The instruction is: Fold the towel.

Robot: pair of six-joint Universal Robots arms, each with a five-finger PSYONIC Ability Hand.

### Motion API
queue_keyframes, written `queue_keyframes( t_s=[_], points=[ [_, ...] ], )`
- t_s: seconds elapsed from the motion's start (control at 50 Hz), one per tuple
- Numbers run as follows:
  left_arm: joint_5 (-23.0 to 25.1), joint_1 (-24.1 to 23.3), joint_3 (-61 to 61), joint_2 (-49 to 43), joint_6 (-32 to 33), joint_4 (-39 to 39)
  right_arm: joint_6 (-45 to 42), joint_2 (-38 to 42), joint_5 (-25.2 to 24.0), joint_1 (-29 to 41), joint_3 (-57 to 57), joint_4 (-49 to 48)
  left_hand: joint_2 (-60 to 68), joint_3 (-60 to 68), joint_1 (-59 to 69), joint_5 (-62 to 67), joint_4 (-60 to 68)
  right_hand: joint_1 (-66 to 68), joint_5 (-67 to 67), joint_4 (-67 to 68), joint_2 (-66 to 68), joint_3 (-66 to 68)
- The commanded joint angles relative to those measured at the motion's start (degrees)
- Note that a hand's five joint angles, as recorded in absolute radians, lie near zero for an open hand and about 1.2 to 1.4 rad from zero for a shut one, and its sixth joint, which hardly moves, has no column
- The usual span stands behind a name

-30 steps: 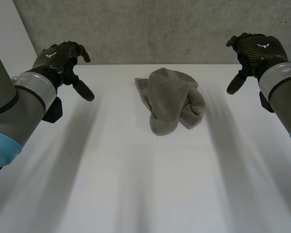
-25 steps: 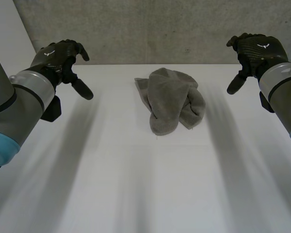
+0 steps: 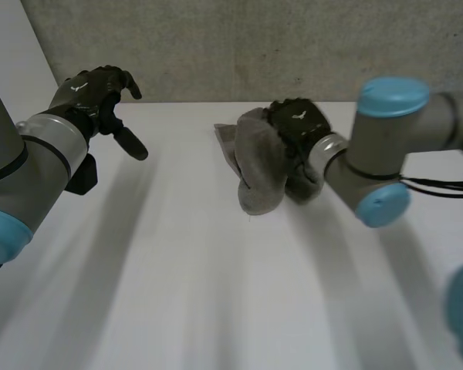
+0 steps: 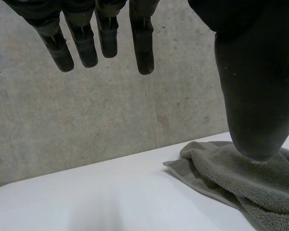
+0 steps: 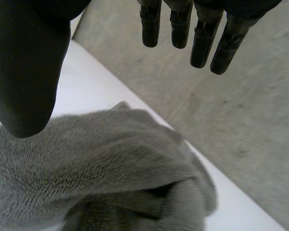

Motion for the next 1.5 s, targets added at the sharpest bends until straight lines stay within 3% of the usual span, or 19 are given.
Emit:
queue_keyframes(
  t_s=[0.02,0.08,0.2,0.24,0.26,0.28,0.3,0.52,0.6,0.64,0.68,0.78,1.02,1.04,1.06,1.1,1.32,1.38,1.5],
  points=[
    [-0.09,-0.04,-0.02,-0.32,0.14,0.06,-0.42,19.89,-0.17,1.55,-26.13,9.34,-2.32,-2.79,-3.11,-1.42,-3.29,-2.79,-2.44,-3.54,-3.87,-3.12],
    [-0.09,-0.04,-0.02,-0.58,0.14,0.14,-0.42,24.57,0.35,2.69,-32.66,10.67,-2.32,-2.79,-3.11,-1.42,-3.29,7.42,7.77,6.67,6.35,7.1],
    [-0.09,0.05,0.07,-1.38,0.14,0.14,-0.42,25.38,0.35,2.96,-31.46,10.5,-2.32,-2.79,-3.11,-1.42,-3.29,21.61,21.97,20.86,20.54,21.29],
    [-0.09,-0.04,0.07,-1.64,0.14,0.14,-0.42,25.12,0.35,3.05,-31.02,11.02,-2.32,-2.79,-3.11,-1.42,-3.29,42.02,42.37,41.27,40.95,41.69],
    [-0.09,-0.04,0.07,-1.64,0.14,0.14,-0.42,25.12,0.35,3.05,-31.02,11.03,-2.32,-2.79,-3.11,-1.42,-3.29,42.14,42.49,41.39,41.06,41.81],
    [-0.09,-0.04,0.07,-1.81,0.14,0.14,-0.33,24.51,0.44,3.05,-31.45,11.2,-2.32,-2.79,-3.11,-1.42,-3.29,62.12,62.47,61.37,61.05,61.79],
    [-0.09,-0.04,0.07,-1.9,0.14,0.14,0.01,22.85,0.53,3.14,-31.72,11.38,-2.32,-2.79,-3.11,-1.42,-3.29,66.42,66.77,65.67,65.35,66.1],
    [-0.09,0.05,-0.02,-2.08,0.14,0.14,3.18,5.34,-0.35,4.02,-26.97,19.11,-2.32,-2.79,-3.11,-1.42,-3.29,66.47,66.82,65.72,65.4,66.14],
    [-0.09,0.05,-0.02,-1.73,0.23,0.06,3.27,-4.29,-3.94,3.67,-15.07,25.96,-2.49,-2.96,-3.28,-1.59,-3.46,66.47,66.82,65.72,65.4,66.14],
    [0.0,0.13,0.07,-1.55,0.23,0.06,3.36,-7.75,-5.71,3.4,-9.31,25.18,-2.65,-3.13,-3.45,-1.75,-3.62,66.47,66.82,65.72,65.4,66.14],
    [0.0,0.05,0.07,-1.38,0.23,0.06,3.62,-17.37,-7.46,3.14,2.41,19.06,-2.65,-3.13,-3.45,-1.75,-3.62,66.47,66.82,65.72,65.4,66.14],
    [0.0,-0.48,-0.2,-1.29,0.23,0.06,4.93,-29.44,-7.3,2.52,14.3,8.59,-2.65,-3.13,-3.45,-1.75,-3.62,66.47,66.82,65.72,65.4,66.14],
    [0.09,-1.89,-0.73,-1.55,0.49,0.06,8.54,-28.59,-6.94,4.02,19.26,5.14,-2.66,-3.13,-3.45,-1.76,-3.63,66.47,66.82,65.72,65.4,66.14],
    [0.09,-1.97,-0.81,-1.81,0.58,0.06,8.2,-25.71,-7.03,4.71,18.73,5.57,-2.65,-3.13,-3.45,-1.75,-3.62,50.04,50.39,49.29,48.97,49.71],
    [0.09,-1.98,-0.81,-1.82,0.58,0.06,8.19,-25.68,-7.03,4.72,18.73,5.58,-2.65,-3.13,-3.45,-1.75,-3.62,49.88,50.23,49.13,48.81,49.55],
    [0.09,-2.15,-0.9,-2.17,0.58,-0.03,6.8,-20.7,-6.68,6.2,17.77,6.98,-2.65,-3.13,-3.45,-1.75,-3.62,-1.38,-1.03,-2.13,-2.45,-1.71],
    [5.7,-3.73,-2.39,-3.4,0.67,-3.71,2.48,-20.4,1.32,2.62,19.42,7.42,-1.64,-2.12,-2.44,-0.74,-2.61,-3.53,-3.18,-4.28,-4.6,-3.86],
    [6.06,-3.73,-3.8,-2.87,0.67,-4.69,2.39,-22.17,0.79,1.38,21.45,7.16,-1.81,-2.28,-2.61,-0.91,-2.78,-3.53,-3.18,-4.28,-4.6,-3.86],
    [6.24,-3.73,-11.54,-2.17,0.75,-5.31,0.02,-29.29,-6.59,-4.95,31.47,4.0,-1.64,-2.12,-2.44,-0.74,-2.61,-3.53,-3.18,-4.28,-4.6,-3.86]
  ],
)
